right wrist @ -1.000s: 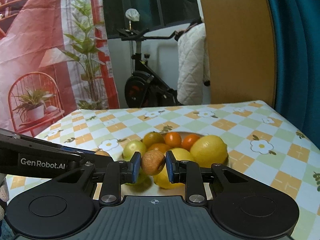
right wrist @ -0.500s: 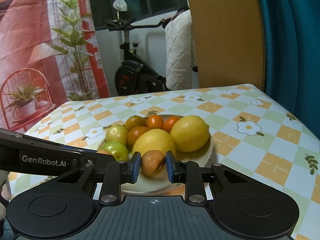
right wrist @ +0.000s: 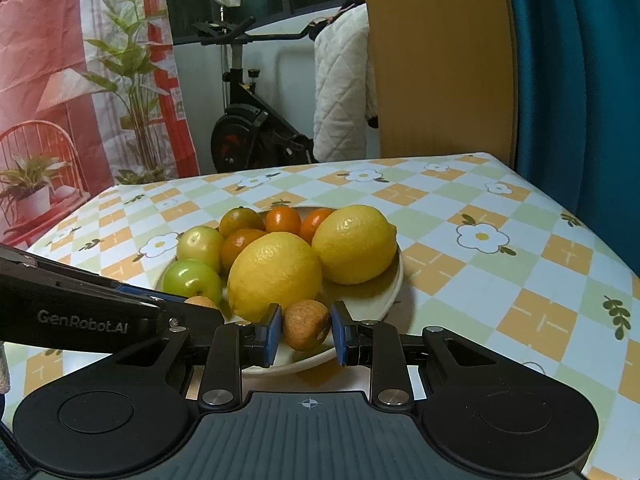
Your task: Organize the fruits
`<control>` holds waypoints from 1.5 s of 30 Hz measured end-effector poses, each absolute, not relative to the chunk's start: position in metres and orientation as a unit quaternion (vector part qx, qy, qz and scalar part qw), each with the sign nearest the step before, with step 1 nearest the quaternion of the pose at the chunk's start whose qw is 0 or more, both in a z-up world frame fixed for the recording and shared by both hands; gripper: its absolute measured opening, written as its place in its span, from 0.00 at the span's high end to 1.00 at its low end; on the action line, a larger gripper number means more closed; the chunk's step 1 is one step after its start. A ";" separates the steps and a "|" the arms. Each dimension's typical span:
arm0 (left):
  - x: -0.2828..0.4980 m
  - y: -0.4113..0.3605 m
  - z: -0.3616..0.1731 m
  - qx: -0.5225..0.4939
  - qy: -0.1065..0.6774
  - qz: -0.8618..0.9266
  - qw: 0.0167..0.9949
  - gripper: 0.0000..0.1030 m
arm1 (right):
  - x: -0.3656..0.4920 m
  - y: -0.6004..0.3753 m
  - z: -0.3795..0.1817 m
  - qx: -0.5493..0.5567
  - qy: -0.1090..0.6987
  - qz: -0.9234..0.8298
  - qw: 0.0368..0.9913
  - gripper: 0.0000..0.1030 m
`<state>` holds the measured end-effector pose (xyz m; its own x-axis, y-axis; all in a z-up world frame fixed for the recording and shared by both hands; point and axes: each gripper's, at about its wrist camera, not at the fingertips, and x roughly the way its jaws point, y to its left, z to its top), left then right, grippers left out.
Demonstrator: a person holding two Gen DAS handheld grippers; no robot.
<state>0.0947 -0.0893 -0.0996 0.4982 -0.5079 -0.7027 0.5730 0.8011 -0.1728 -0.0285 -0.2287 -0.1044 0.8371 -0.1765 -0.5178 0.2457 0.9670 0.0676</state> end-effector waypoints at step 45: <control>0.082 -0.056 -0.074 0.005 0.363 -0.271 0.892 0.27 | -0.038 -0.233 -0.089 0.055 0.248 -0.143 0.956 0.26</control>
